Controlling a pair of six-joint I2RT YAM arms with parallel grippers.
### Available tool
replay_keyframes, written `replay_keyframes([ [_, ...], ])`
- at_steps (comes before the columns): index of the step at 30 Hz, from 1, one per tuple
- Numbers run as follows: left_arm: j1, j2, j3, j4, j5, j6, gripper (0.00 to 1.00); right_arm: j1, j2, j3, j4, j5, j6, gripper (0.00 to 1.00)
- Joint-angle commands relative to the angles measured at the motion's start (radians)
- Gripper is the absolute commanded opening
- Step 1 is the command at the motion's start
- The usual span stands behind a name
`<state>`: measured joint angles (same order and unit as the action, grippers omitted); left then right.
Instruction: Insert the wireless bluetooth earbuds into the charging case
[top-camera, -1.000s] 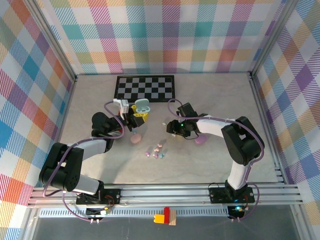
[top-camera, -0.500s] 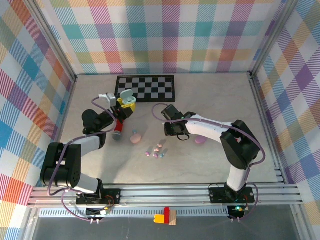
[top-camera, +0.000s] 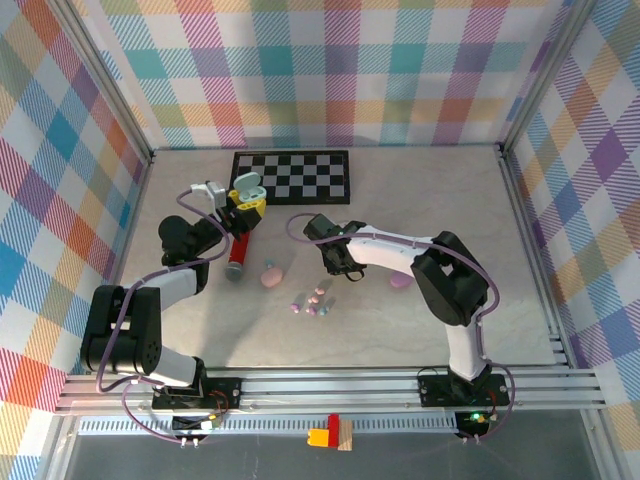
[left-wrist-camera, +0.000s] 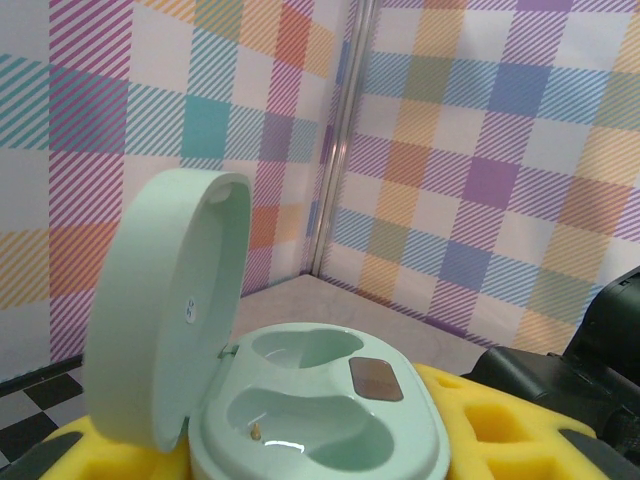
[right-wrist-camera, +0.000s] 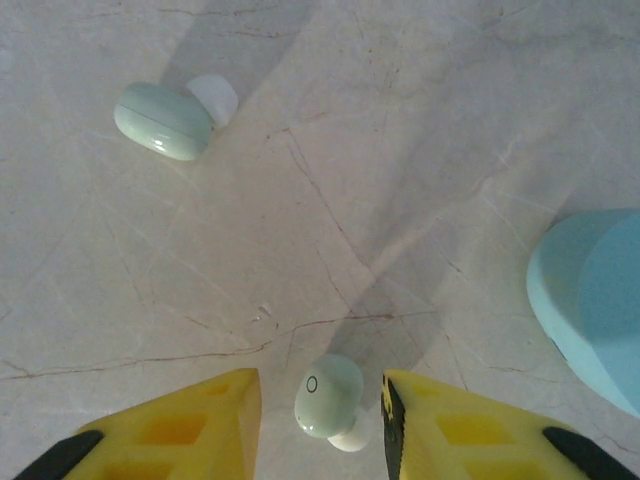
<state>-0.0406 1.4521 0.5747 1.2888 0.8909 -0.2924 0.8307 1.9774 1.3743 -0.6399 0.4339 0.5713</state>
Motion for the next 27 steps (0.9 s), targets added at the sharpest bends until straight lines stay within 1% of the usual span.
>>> replay_keyframes([
  [1, 0.013, 0.01, 0.027, 0.056, 0.024, -0.008, 0.33, 0.005, 0.028, 0.041, -0.046, 0.02, 0.008, 0.34],
  [7, 0.012, 0.016, 0.037, 0.055, 0.034, -0.011, 0.33, 0.005, 0.059, 0.066, -0.049, -0.003, 0.003, 0.3],
  [20, 0.012, 0.028, 0.045, 0.056, 0.043, -0.016, 0.33, 0.005, 0.075, 0.072, -0.087, -0.006, 0.003, 0.3],
  [27, 0.013, 0.028, 0.044, 0.057, 0.042, -0.015, 0.33, 0.005, 0.075, 0.067, -0.09, -0.022, 0.005, 0.21],
])
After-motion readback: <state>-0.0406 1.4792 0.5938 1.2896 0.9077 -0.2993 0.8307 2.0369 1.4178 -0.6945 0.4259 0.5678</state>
